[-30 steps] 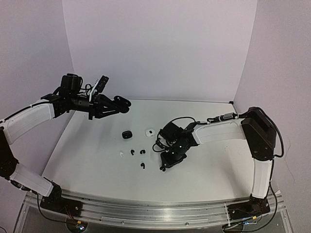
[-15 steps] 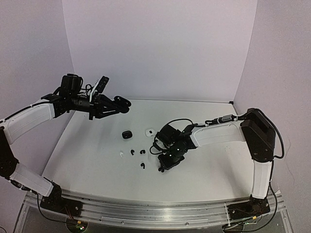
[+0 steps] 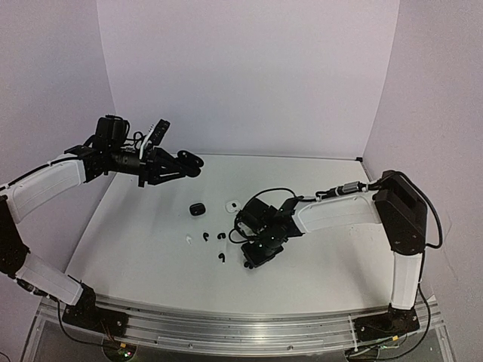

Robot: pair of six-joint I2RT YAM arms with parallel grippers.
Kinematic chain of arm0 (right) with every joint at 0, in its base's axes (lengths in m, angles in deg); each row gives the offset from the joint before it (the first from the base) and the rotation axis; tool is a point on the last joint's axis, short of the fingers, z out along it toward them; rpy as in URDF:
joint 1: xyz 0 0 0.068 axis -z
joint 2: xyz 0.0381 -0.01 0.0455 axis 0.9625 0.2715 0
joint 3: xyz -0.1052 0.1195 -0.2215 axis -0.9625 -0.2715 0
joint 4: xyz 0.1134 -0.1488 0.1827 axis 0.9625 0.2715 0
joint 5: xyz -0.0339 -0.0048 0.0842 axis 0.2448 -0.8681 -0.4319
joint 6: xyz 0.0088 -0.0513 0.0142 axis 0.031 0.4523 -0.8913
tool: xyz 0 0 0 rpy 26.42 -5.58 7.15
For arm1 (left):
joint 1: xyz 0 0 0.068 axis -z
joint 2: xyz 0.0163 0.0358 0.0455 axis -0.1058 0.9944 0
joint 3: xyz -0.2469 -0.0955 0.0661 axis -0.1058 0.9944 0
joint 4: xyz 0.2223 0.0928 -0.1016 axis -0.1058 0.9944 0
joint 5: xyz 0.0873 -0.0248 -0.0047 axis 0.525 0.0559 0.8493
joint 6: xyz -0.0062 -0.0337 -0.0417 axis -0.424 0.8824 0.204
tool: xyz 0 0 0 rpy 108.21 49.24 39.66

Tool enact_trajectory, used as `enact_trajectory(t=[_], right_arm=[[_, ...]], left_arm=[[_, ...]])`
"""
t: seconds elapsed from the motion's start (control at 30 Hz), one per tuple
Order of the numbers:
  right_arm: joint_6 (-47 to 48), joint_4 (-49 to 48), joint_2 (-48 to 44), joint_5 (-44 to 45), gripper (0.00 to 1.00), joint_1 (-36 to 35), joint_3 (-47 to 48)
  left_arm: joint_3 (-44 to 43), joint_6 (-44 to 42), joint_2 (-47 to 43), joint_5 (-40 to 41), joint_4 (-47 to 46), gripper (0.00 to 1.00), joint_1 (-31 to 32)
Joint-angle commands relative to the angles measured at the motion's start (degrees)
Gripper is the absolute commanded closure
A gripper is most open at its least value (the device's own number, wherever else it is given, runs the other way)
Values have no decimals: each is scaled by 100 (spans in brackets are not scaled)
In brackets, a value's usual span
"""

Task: Insert the wireless bluetooth earbuds into the charging case
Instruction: Pick up the right earbud from the center of the board.

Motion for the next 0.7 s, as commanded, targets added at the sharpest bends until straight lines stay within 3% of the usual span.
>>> enact_trajectory(t=[0.0,0.27,0.67], right_arm=[[-165,213,178,-502,88,-232,-56],[-335,231,276,-472,100,-263,-107],[-429,222,-234,184,100,-256,222]], left_arm=[[-283,-85,18,-38,-12,100,-34],[-297,-138,14,-19,0,100,-36],[-267,-157,22,2,-21,100,-34]])
